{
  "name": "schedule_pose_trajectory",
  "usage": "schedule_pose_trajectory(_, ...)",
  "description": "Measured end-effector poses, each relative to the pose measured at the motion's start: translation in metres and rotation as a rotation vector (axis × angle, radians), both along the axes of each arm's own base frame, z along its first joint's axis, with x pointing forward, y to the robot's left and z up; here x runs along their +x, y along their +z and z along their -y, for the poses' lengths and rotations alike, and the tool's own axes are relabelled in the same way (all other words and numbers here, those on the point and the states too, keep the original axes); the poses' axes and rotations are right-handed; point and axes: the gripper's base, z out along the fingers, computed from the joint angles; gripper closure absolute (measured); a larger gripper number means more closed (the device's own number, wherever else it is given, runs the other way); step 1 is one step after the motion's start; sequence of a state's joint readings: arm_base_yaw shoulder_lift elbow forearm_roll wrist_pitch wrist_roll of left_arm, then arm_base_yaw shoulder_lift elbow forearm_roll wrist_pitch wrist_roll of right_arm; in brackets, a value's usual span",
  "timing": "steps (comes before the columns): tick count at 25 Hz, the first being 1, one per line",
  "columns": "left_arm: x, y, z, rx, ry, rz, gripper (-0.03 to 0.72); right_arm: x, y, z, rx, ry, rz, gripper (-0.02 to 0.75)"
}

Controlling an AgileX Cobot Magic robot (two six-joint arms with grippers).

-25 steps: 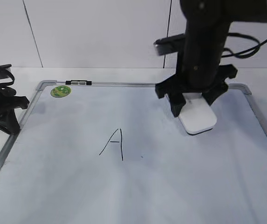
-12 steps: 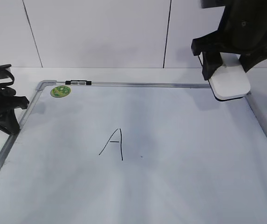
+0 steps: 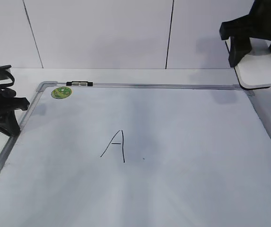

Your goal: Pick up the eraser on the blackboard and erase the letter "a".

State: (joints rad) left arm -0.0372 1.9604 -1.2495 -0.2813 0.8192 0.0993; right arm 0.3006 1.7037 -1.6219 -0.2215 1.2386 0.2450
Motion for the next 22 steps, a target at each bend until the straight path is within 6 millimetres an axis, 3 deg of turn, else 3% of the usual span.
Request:
schedule_pose_trajectory(13,0.0,0.0,0.0,-0.006,0.003,0.0,0.659,0.003,0.006,0.022,-0.089,-0.045,0.033,0.206)
schedule_pose_trajectory(22,0.0,0.0,0.001,-0.013,0.006,0.0,0.656,0.003,0.006,0.024,-0.115,-0.048,0.041,0.206)
